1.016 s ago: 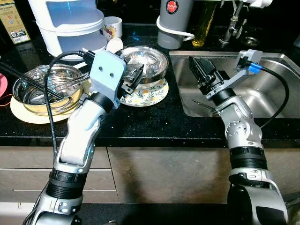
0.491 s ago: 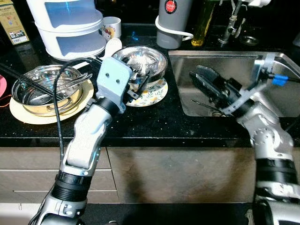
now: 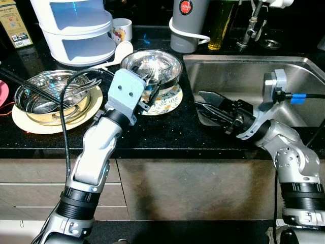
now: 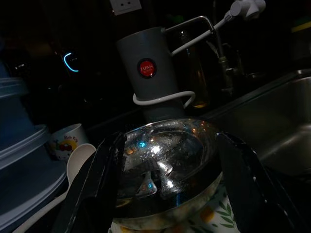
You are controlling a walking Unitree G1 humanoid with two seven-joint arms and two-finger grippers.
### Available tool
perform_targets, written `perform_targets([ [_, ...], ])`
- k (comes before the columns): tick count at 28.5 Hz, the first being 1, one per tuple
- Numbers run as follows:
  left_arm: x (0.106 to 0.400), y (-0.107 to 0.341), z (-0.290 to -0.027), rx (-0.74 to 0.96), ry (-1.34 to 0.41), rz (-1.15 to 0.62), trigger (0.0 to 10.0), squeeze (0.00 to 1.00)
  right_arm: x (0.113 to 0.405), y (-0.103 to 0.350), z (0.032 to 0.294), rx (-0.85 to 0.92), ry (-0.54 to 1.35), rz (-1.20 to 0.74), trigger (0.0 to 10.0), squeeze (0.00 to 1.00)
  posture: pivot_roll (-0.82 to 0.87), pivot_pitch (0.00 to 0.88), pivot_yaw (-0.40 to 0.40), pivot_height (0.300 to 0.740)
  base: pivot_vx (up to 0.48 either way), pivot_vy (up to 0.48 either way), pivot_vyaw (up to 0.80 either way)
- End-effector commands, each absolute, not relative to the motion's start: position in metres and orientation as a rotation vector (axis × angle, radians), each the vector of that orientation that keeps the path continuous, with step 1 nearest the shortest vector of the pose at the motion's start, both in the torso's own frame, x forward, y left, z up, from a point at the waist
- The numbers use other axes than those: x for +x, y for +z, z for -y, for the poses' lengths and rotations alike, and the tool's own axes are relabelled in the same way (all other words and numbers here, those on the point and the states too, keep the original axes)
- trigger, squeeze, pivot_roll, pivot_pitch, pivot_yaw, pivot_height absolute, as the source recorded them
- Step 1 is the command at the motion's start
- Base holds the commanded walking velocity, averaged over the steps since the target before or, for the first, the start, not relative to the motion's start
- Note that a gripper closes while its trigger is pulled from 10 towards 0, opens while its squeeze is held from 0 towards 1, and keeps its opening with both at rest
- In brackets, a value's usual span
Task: Kitchen organization
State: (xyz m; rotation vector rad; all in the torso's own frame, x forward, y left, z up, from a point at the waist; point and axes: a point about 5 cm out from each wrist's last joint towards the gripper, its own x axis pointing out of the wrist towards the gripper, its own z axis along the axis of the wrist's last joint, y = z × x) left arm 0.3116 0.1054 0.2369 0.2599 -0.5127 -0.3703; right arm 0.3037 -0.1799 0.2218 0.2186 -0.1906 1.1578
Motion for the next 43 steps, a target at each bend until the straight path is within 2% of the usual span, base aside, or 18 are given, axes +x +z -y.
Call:
perform_targets([
  [1, 0.313, 0.230, -0.109, 0.261, -0.362, 0.489, 10.0, 0.00, 0.302, 0.221, 0.176, 0.201, 1.168, 0.178, 10.0, 0.00, 0.04, 0.057, -0.030, 0.732, 0.000, 0.000, 0.00],
  [7, 0.319, 0.222, -0.107, 0.239, -0.379, 0.467, 10.0, 0.00, 0.298, 0.222, 0.169, 0.208, 1.186, 0.181, 10.0, 0.00, 0.03, 0.057, -0.024, 0.732, 0.000, 0.000, 0.00],
  [28, 0.331, 0.219, -0.107, 0.263, -0.398, 0.475, 10.0, 0.00, 0.297, 0.223, 0.167, 0.210, 1.160, 0.191, 10.0, 0.00, 0.02, 0.049, -0.015, 0.732, 0.000, 0.000, 0.00],
  [30, 0.331, 0.218, -0.105, 0.269, -0.409, 0.476, 4.5, 0.00, 0.297, 0.223, 0.167, 0.208, 1.153, 0.191, 10.0, 0.00, 0.02, 0.048, -0.014, 0.732, 0.000, 0.000, 0.00],
  [31, 0.331, 0.218, -0.105, 0.269, -0.409, 0.476, 4.5, 0.00, 0.297, 0.223, 0.167, 0.208, 1.153, 0.191, 10.0, 0.00, 0.02, 0.048, -0.014, 0.732, 0.000, 0.000, 0.00],
  [32, 0.331, 0.218, -0.104, 0.270, -0.411, 0.477, 0.0, 0.00, 0.297, 0.223, 0.167, 0.209, 1.152, 0.192, 10.0, 0.00, 0.02, 0.048, -0.014, 0.732, 0.000, 0.000, 0.00],
  [43, 0.330, 0.221, -0.098, 0.270, -0.426, 0.490, 0.0, 0.00, 0.298, 0.222, 0.167, 0.212, 1.141, 0.189, 10.0, 0.00, 0.02, 0.054, -0.014, 0.732, 0.000, 0.000, 0.00],
])
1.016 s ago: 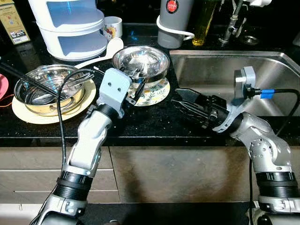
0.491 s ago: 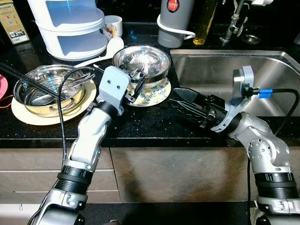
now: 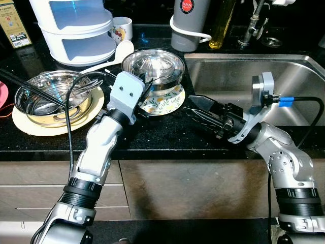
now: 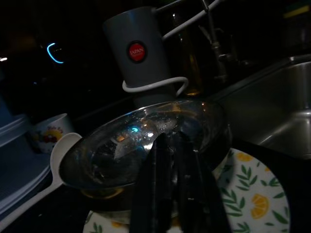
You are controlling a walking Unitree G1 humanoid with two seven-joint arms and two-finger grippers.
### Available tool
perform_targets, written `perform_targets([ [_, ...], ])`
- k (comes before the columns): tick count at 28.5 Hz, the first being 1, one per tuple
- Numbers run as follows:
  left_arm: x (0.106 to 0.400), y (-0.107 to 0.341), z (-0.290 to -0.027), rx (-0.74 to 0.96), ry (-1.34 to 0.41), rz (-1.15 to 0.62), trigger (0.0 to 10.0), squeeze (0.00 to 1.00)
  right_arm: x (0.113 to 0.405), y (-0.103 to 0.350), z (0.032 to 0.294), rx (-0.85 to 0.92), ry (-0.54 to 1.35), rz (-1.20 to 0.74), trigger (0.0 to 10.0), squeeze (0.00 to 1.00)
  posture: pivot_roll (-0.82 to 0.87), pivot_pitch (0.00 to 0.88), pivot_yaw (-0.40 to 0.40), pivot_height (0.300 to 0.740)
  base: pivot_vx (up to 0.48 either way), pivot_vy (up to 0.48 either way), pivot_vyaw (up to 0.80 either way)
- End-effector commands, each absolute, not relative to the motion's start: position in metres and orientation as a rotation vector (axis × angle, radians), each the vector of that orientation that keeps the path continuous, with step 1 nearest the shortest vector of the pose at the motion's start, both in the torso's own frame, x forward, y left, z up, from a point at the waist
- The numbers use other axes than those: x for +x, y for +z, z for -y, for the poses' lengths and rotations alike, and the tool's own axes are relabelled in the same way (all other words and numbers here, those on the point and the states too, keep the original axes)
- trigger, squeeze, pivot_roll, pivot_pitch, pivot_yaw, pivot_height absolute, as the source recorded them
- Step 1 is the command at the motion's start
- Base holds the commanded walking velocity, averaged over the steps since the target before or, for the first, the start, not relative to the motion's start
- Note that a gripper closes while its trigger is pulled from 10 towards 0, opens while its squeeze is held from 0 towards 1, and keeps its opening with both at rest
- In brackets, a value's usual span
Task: Kitchen organization
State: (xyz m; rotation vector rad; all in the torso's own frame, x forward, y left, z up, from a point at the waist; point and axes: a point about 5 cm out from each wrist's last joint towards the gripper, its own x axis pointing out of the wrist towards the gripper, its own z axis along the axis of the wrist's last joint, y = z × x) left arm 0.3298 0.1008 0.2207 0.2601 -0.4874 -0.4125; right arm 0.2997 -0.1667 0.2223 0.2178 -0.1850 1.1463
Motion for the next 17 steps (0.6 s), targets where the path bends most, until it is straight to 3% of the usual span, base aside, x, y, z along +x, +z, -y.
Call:
perform_targets([
  [1, 0.330, 0.221, -0.098, 0.270, -0.428, 0.492, 0.0, 0.00, 0.298, 0.222, 0.167, 0.211, 1.140, 0.189, 10.0, 0.00, 0.02, 0.054, -0.014, 0.732, 0.000, 0.000, 0.00],
  [15, 0.328, 0.229, -0.094, 0.271, -0.441, 0.520, 0.0, 0.00, 0.300, 0.222, 0.167, 0.209, 1.125, 0.190, 10.0, 0.00, 0.02, 0.054, -0.014, 0.732, 0.000, 0.000, 0.00],
  [17, 0.325, 0.247, -0.093, 0.262, -0.445, 0.582, 0.0, 0.00, 0.300, 0.222, 0.167, 0.211, 1.121, 0.194, 10.0, 0.00, 0.02, 0.054, -0.015, 0.732, 0.000, 0.000, 0.00],
])
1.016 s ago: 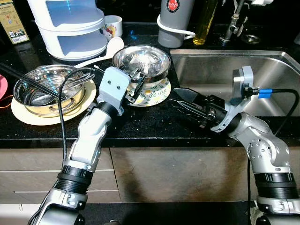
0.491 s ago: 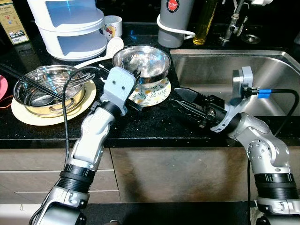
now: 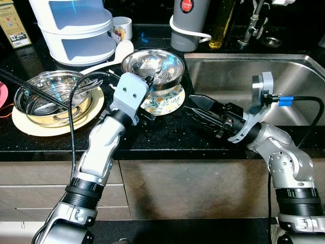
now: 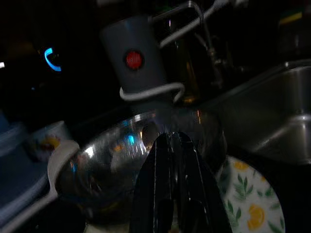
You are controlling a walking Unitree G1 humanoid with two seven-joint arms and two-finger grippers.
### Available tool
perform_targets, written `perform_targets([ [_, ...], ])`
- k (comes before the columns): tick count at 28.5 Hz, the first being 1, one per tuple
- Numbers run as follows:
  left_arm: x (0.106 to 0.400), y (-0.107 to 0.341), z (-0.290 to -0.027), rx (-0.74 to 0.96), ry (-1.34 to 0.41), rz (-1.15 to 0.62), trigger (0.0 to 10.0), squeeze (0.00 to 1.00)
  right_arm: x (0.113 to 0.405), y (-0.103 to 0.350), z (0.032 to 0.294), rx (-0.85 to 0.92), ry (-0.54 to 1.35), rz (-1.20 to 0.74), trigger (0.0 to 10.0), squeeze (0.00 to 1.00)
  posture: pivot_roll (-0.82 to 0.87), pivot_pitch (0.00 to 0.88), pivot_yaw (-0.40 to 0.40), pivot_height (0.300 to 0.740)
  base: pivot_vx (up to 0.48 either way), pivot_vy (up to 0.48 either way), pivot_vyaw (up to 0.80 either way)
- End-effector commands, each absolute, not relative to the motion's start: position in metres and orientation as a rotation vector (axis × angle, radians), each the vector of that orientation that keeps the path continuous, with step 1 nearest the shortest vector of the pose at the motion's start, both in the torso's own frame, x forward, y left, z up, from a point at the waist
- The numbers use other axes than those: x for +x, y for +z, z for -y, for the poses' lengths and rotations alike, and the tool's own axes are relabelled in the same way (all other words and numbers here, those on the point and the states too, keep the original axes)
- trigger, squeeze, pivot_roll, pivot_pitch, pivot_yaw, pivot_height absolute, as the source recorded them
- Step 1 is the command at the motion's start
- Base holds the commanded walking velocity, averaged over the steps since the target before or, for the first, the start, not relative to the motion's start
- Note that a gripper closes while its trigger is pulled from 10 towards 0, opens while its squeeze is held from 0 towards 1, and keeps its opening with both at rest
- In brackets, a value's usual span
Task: Kitchen organization
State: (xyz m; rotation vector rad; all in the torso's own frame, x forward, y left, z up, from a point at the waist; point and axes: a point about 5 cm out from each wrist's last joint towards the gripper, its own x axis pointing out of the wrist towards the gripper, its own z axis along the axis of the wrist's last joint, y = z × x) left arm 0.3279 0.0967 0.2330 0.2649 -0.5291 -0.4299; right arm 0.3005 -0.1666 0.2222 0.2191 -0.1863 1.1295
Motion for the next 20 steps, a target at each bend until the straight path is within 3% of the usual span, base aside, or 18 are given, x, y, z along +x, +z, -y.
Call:
perform_targets([
  [1, 0.323, 0.256, -0.092, 0.259, -0.446, 0.611, 0.0, 0.00, 0.300, 0.222, 0.167, 0.216, 1.120, 0.197, 10.0, 0.00, 0.02, 0.054, -0.014, 0.732, 0.000, 0.000, 0.00],
  [11, 0.314, 0.287, -0.088, 0.248, -0.458, 0.708, 0.0, 0.00, 0.306, 0.231, 0.168, 0.300, 1.074, 0.244, 10.0, 0.00, 0.03, 0.051, -0.016, 0.732, 0.000, 0.000, 0.00],
  [20, 0.312, 0.283, -0.088, 0.239, -0.467, 0.681, 0.0, 0.00, 0.318, 0.242, 0.179, 0.355, 0.952, 0.294, 10.0, 0.00, 0.02, 0.049, -0.015, 0.732, 0.000, 0.000, -0.75],
])
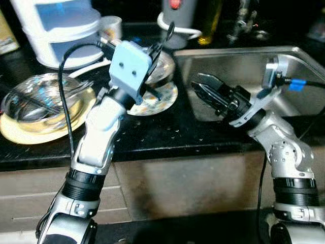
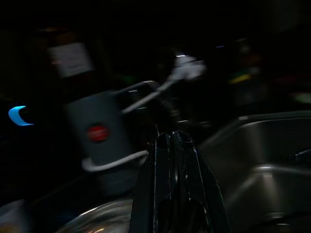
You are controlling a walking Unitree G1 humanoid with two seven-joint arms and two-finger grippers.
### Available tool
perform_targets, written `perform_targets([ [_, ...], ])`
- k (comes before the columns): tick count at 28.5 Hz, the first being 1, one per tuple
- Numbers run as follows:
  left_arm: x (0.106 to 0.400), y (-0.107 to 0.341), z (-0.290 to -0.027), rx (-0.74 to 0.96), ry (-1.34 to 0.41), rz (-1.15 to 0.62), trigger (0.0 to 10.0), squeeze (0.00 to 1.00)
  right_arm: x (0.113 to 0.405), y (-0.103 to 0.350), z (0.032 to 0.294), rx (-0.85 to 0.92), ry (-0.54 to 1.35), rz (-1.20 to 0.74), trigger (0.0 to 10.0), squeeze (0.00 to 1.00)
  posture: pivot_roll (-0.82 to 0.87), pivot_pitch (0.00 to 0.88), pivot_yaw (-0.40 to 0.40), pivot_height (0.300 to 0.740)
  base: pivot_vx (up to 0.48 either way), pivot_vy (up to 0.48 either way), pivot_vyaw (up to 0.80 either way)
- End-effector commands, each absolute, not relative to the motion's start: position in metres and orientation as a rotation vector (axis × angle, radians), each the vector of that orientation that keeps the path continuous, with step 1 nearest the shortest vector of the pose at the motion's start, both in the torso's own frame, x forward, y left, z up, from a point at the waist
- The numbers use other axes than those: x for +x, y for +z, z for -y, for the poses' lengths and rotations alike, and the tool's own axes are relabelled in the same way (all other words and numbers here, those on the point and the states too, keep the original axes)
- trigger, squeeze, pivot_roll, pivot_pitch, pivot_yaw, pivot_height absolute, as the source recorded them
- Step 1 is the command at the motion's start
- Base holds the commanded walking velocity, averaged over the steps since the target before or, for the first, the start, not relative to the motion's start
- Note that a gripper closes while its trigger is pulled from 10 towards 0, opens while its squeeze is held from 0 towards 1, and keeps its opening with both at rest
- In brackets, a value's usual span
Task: Kitchen organization
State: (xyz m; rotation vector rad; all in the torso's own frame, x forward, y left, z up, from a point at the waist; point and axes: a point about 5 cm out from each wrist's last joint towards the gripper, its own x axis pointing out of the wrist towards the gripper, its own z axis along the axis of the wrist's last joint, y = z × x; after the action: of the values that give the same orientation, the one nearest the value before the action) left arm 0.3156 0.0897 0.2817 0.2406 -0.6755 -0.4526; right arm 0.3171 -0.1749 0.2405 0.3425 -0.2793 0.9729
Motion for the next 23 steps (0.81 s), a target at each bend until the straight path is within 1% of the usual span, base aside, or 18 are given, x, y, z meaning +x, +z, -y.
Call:
perform_targets([
  [1, 0.312, 0.282, -0.087, 0.237, -0.471, 0.678, 0.0, 0.00, 0.318, 0.242, 0.179, 0.354, 0.945, 0.294, 10.0, 0.00, 0.02, 0.049, -0.015, 0.732, 0.000, 0.000, -0.79],
  [9, 0.312, 0.278, -0.083, 0.223, -0.523, 0.649, 0.0, 0.00, 0.323, 0.242, 0.182, 0.354, 0.892, 0.292, 10.0, 0.00, 0.02, 0.047, -0.010, 0.732, 0.000, 0.000, -0.78],
  [15, 0.316, 0.273, -0.083, 0.218, -0.536, 0.617, 0.0, 0.00, 0.325, 0.239, 0.183, 0.310, 0.857, 0.277, 10.0, 0.00, 0.02, 0.046, -0.009, 0.732, 0.000, 0.000, -0.78],
  [19, 0.323, 0.268, -0.089, 0.218, -0.513, 0.583, 0.0, 0.00, 0.327, 0.235, 0.182, 0.298, 0.847, 0.260, 10.0, 0.00, 0.02, 0.043, -0.005, 0.732, 0.000, 0.000, 0.00],
  [20, 0.324, 0.267, -0.091, 0.215, -0.504, 0.576, 0.4, 0.00, 0.327, 0.235, 0.182, 0.297, 0.846, 0.257, 10.0, 0.00, 0.02, 0.043, -0.005, 0.732, 0.000, 0.000, 0.00],
  [21, 0.328, 0.265, -0.093, 0.223, -0.487, 0.557, 9.1, 0.00, 0.327, 0.234, 0.182, 0.296, 0.845, 0.257, 10.0, 0.00, 0.02, 0.042, -0.005, 0.732, 0.000, 0.000, 0.00],
  [22, 0.331, 0.264, -0.096, 0.228, -0.476, 0.543, 10.0, 0.00, 0.327, 0.234, 0.182, 0.295, 0.844, 0.256, 10.0, 0.00, 0.02, 0.040, -0.005, 0.732, 0.000, 0.000, 0.00],
  [23, 0.331, 0.264, -0.096, 0.228, -0.476, 0.543, 10.0, 0.00, 0.327, 0.234, 0.182, 0.295, 0.844, 0.256, 10.0, 0.00, 0.02, 0.040, -0.005, 0.732, 0.000, 0.000, 0.00],
])
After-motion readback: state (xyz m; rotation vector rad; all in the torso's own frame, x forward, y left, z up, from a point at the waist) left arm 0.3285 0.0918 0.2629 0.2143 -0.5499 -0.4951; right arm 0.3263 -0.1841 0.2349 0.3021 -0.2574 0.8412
